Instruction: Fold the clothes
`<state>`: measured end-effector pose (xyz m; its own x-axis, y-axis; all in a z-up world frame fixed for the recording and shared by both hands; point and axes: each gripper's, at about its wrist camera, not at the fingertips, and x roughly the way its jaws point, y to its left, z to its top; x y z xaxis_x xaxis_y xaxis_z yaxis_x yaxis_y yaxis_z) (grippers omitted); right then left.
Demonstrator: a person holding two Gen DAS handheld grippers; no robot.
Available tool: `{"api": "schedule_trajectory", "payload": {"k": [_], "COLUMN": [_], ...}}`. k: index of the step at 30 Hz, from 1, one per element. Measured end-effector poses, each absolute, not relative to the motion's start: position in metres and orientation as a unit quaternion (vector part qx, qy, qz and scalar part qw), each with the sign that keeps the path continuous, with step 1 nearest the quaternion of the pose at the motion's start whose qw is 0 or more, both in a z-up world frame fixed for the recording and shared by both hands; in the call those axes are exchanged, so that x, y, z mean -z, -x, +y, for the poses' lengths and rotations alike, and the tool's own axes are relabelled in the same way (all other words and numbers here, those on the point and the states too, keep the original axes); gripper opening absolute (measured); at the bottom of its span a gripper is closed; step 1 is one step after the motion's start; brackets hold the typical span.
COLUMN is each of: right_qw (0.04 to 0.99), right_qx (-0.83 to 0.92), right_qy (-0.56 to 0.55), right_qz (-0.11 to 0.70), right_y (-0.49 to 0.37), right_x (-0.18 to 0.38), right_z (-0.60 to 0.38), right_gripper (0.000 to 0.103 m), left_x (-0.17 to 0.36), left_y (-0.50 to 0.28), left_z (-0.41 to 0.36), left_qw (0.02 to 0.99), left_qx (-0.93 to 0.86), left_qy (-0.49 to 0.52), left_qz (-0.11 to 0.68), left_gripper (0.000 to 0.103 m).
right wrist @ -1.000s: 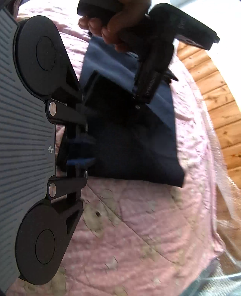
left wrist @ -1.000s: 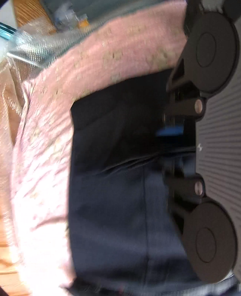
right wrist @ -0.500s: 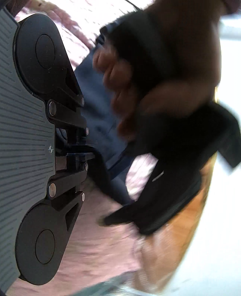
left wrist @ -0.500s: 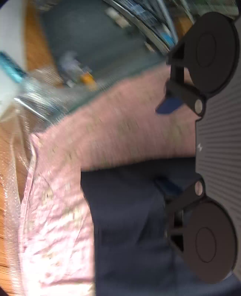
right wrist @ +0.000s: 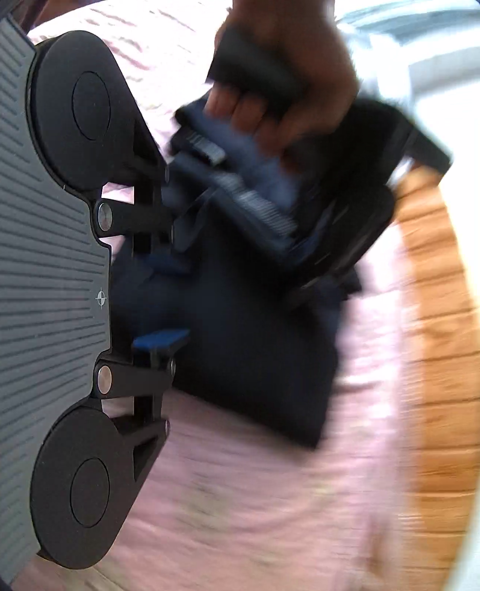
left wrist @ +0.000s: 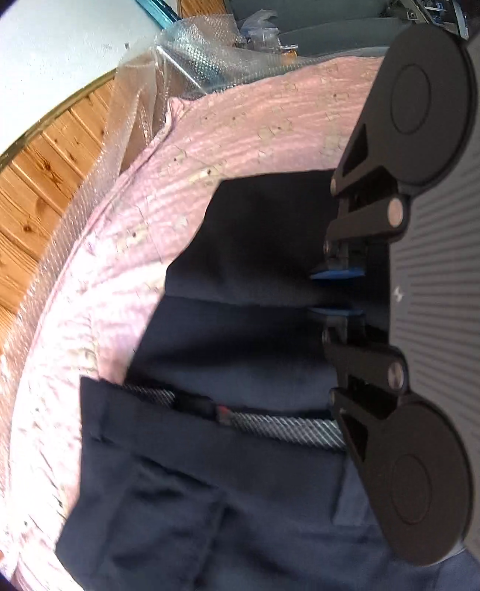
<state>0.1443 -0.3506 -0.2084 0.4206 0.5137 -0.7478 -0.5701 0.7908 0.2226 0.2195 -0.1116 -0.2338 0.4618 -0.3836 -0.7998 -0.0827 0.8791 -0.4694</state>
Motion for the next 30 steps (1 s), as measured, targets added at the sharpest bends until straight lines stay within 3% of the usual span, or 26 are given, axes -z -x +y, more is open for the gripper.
{"api": "schedule_trajectory", "payload": {"k": [4, 8, 15, 25, 30], "right_qw": [0.821, 0.844, 0.821, 0.822, 0.820], "right_qx": [-0.332, -0.319, -0.278, -0.288, -0.297], "right_qy": [0.012, 0.026, 0.097, 0.147, 0.151], "right_qz": [0.464, 0.430, 0.489, 0.468, 0.465], "right_y": [-0.156, -0.193, -0.305, -0.317, -0.320], "right_x": [0.203, 0.173, 0.202, 0.203, 0.205], "right_z": [-0.357, -0.356, -0.321, -0.301, -0.282], "right_gripper": [0.031, 0.032, 0.033, 0.034, 0.034], "left_x": [0.232, 0.214, 0.225, 0.222, 0.211], "left_y": [-0.205, -0.181, -0.151, -0.143, -0.140], "left_z": [-0.108, -0.108, -0.132, -0.136, -0.123], "left_qw": [0.826, 0.840, 0.821, 0.821, 0.827], "left_qx": [0.086, 0.082, 0.106, 0.103, 0.093], "left_qy": [0.223, 0.201, 0.194, 0.196, 0.204], "left_qz": [0.511, 0.498, 0.526, 0.527, 0.516], "left_gripper": [0.025, 0.048, 0.041, 0.037, 0.043]}}
